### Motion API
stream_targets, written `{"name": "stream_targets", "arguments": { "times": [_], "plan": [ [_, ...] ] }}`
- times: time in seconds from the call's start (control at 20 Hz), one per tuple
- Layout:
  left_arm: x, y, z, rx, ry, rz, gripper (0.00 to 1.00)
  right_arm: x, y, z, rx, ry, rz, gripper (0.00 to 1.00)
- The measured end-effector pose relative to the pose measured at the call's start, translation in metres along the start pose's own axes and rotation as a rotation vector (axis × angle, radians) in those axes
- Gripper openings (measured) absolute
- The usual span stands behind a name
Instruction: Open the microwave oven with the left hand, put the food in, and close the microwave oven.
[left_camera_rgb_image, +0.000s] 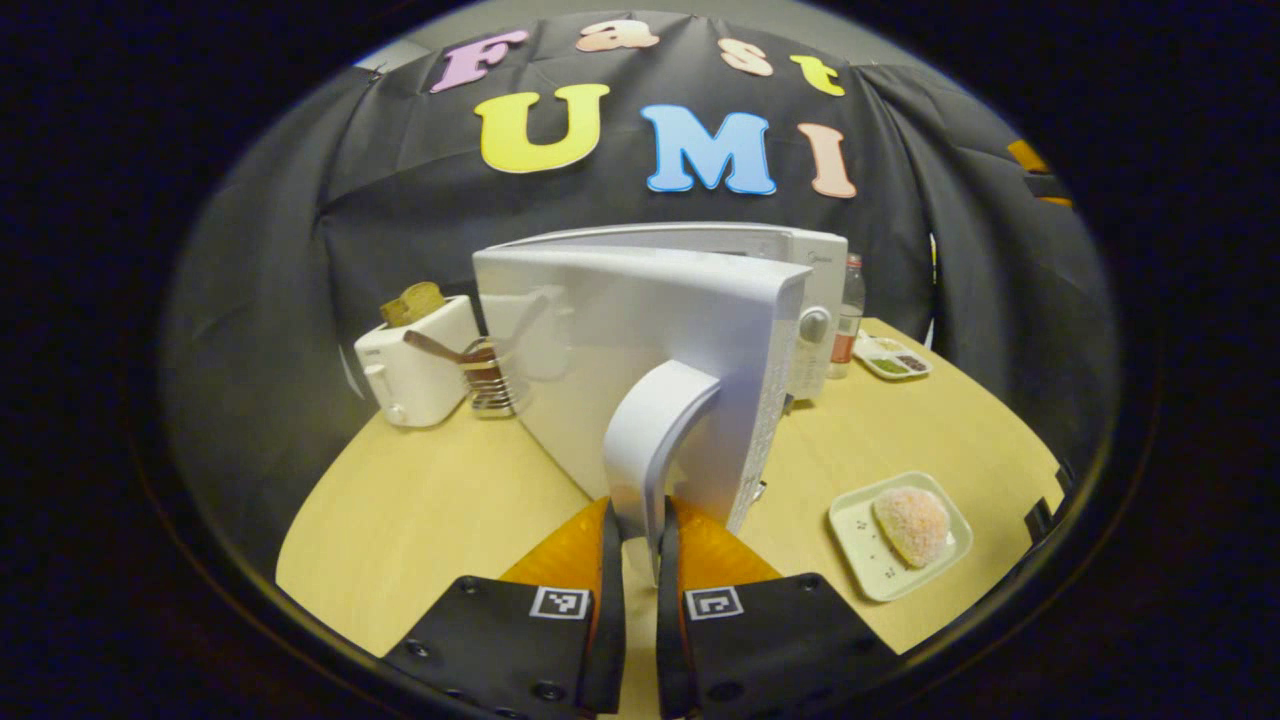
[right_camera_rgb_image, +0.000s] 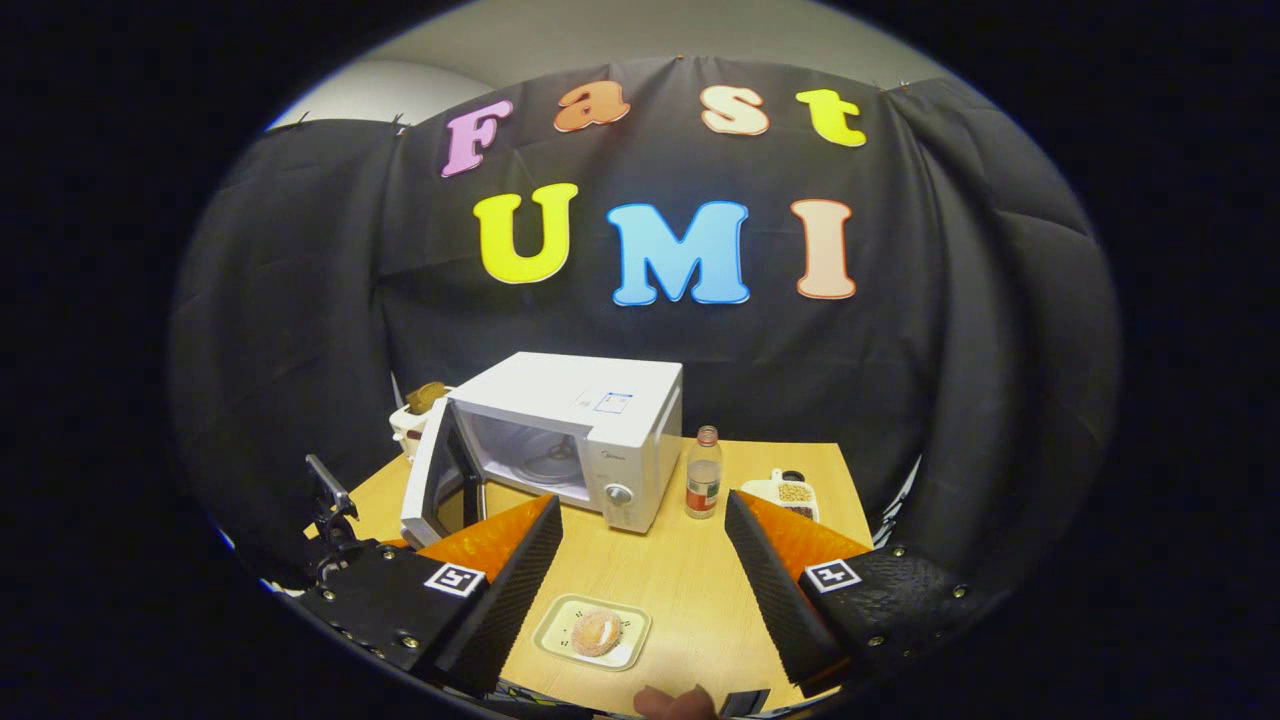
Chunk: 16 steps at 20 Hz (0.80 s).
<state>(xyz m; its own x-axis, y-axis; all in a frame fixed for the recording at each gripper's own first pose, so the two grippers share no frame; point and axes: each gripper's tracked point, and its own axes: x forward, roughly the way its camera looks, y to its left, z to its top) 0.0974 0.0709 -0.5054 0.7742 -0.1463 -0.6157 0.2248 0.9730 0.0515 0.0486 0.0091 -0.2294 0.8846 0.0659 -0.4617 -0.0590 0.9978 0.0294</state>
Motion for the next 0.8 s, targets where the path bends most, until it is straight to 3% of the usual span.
{"name": "stream_targets", "arguments": {
  "times": [0.2,0.4,0.6,0.8],
  "plan": [
    [-0.016,0.044,-0.015,-0.061,0.048,0.107,0.19,0.020,0.010,-0.022,-0.043,0.024,0.077,1.00],
    [-0.024,0.060,-0.021,-0.129,0.064,0.100,0.20,0.046,0.029,-0.067,-0.022,0.112,0.118,1.00],
    [-0.029,0.086,-0.026,-0.170,0.045,0.067,0.20,0.074,0.056,-0.121,-0.091,0.195,0.098,1.00],
    [-0.042,0.118,-0.033,-0.159,0.014,0.038,0.19,0.100,0.071,-0.200,-0.089,0.369,0.031,1.00]
  ]
}}
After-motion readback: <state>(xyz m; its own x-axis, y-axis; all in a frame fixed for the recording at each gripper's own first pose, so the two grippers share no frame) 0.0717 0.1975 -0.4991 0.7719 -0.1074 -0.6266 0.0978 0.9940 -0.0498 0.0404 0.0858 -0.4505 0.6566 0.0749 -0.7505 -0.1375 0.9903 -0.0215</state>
